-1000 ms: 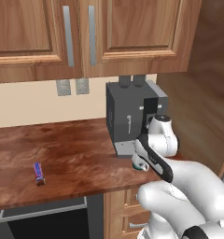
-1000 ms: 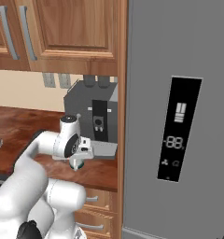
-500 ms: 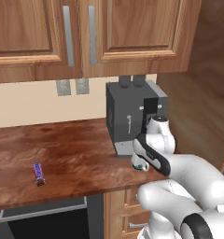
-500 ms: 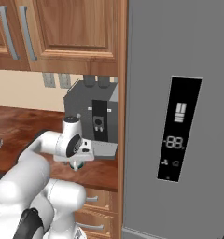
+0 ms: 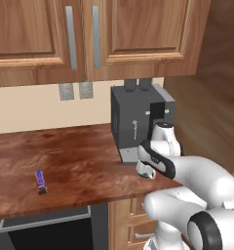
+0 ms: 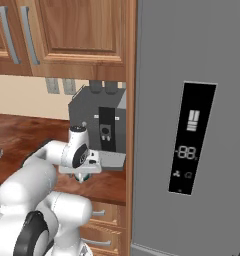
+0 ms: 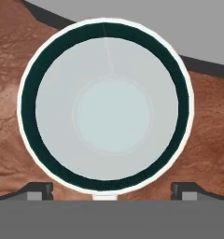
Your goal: Pick the mug from the counter and place it inside the microwave. Then close the microwave.
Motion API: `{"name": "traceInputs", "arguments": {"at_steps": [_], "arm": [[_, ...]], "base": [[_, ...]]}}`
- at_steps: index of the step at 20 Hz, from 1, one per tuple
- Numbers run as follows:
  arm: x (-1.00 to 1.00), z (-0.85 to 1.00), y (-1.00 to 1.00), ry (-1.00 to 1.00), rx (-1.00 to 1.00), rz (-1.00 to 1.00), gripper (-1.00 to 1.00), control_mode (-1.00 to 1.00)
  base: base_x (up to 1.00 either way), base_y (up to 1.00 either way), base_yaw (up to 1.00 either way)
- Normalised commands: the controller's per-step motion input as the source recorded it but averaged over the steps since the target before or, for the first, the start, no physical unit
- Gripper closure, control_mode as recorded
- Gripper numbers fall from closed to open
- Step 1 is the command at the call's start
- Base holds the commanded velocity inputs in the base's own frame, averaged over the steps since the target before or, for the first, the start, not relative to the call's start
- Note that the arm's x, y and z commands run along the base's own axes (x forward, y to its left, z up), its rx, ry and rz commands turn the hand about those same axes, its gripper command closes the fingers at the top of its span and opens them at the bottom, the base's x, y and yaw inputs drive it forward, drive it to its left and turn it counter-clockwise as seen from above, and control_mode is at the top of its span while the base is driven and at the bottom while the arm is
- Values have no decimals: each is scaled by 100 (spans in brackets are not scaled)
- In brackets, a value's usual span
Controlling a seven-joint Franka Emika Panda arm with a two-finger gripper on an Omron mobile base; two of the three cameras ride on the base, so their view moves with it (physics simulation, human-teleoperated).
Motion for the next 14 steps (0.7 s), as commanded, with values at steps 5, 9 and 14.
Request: {"name": "traceInputs", "arguments": {"at_steps": [5,9,14], "arm": [[0,-9,2,0,0,0,-100,-100],[0,0,0,0,0,0,-100,-100],[0,0,0,0,0,0,100,-100]], "base": [[0,0,0],[0,0,0],[0,0,0]]}}
